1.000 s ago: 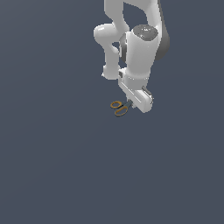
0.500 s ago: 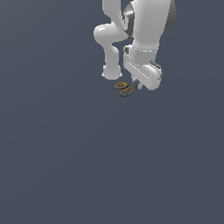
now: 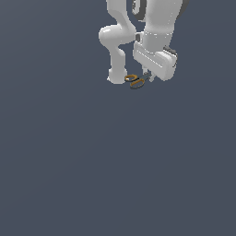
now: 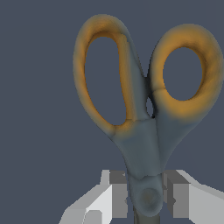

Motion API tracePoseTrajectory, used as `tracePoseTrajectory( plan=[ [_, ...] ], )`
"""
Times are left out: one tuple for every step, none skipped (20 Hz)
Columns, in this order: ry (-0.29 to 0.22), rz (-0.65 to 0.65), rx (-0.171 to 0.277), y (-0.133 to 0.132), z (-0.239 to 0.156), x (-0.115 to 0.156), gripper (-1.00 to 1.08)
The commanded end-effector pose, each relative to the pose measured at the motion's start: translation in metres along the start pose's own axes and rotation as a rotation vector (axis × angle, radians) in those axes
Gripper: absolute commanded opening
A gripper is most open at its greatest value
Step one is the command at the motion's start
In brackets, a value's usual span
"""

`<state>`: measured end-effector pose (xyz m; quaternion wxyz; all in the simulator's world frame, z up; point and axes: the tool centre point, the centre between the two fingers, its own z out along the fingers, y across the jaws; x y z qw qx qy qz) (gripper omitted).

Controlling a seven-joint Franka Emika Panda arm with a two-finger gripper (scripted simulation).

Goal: Pick up the object and move it to a goal position.

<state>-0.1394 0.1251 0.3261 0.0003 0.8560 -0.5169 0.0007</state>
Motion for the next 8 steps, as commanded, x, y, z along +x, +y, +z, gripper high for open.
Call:
tracePoseTrajectory(
  plan=[
    [0.0, 0.0, 0.0, 0.0018, -0.0044, -0.0026, -1.0],
    [-0.001, 0.0, 0.0, 0.0019, -0.0049, -0.0029, -1.0],
    [-0.001, 0.0, 0.0, 0.0018, -0.0051, -0.003, -1.0],
    [-0.001, 0.0, 0.0, 0.0015, -0.0048, -0.0029, -1.0],
    [-0.001, 0.0, 0.0, 0.0009, -0.004, -0.0023, -1.0],
    [-0.001, 0.0, 0.0, 0.0003, -0.0031, -0.0018, -1.0],
    [-0.001, 0.0, 0.0, -0.0001, -0.0025, -0.0015, -1.0],
    [-0.001, 0.0, 0.0, -0.0002, -0.0023, -0.0014, -1.0]
  ],
)
